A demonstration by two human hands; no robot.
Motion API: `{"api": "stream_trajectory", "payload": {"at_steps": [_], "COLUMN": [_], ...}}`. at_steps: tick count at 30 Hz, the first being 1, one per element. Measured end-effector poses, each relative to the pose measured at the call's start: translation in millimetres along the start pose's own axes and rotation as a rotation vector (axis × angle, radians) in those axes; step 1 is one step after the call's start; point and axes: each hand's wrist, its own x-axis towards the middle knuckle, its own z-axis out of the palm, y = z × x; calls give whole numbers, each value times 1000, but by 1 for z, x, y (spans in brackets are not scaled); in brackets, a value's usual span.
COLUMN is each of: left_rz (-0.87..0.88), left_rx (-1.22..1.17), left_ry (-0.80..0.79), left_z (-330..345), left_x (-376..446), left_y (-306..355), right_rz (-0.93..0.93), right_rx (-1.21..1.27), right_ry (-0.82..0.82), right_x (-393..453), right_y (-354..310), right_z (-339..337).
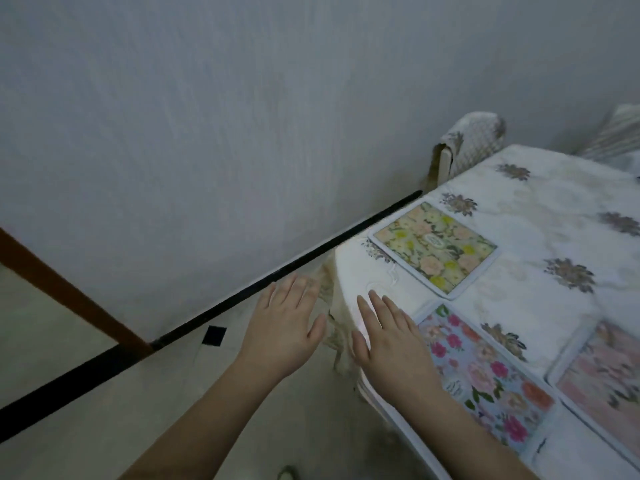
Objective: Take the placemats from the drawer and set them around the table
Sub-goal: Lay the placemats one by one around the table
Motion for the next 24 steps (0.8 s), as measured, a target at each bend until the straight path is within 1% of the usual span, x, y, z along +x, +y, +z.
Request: {"api": "stream_trajectory", "payload": {"at_steps": [3, 5, 7, 9, 11, 14, 16, 18, 21, 22, 24], "left_rz": [109, 194, 280, 364, 447, 564, 621, 647, 686, 694, 711], "left_rx": [-22, -73, -103, -105, -103, -79, -80, -43, -3, 6, 13], "left_ry": [-17, -57, -104, -115, -160, -219, -254, -279, -274, -305, -305], "left_z": [8, 13, 21, 29, 34, 44, 53, 59, 76, 82, 94], "left_x": [35, 55, 72, 86, 95, 102, 106, 108, 112, 113, 115], "left_y": [-9, -3, 12, 31, 54, 89, 111, 128, 146, 150, 156], "right_rz": [123, 227, 341, 457, 542, 602, 637, 681, 769, 785, 801], "right_rx": [0, -9, -42, -46, -68, 10, 37, 31, 30, 32, 49], "right_ry": [-21, -58, -66, -87, -87, -101, -65, -67, -99, -84, -91], "right_x": [12, 10, 1, -10, -23, -40, -51, -61, -70, -73, -79], "right_y": [4, 14, 27, 38, 48, 68, 83, 96, 111, 117, 128], "right_z": [-2, -2, 0, -2, -3, -2, 1, 6, 7, 10, 20]}}
